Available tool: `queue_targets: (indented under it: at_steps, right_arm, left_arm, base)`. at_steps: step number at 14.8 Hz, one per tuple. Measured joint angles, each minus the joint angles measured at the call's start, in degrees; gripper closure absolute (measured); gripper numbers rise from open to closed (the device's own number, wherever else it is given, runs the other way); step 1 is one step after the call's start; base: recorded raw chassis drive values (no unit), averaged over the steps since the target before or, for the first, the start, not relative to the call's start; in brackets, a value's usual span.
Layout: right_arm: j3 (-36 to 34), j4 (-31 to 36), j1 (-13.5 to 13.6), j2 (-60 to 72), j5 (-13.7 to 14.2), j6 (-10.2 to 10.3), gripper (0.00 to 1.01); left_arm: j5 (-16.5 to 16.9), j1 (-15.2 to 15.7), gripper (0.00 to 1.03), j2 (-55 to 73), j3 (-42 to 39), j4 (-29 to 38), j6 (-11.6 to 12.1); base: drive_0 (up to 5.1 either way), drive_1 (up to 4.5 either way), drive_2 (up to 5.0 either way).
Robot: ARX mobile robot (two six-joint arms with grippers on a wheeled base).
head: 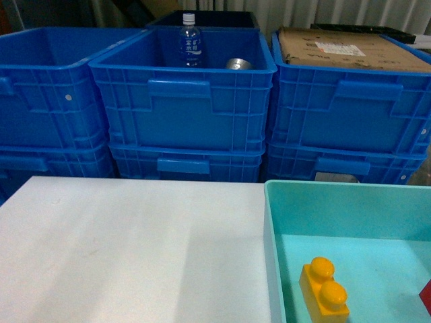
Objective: Pick red block from blue box to shelf
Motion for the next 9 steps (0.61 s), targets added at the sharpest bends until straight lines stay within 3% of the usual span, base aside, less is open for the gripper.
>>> queue_targets:
  at_steps: [9]
  right_arm:
    - [0.0,0.0,0.0,0.0,0.0,0.0,0.03]
  left_arm:
    - [0.0,0.0,0.05,0.0,0.0,0.0,0.0]
  base:
    - [0.0,0.0,0.0]
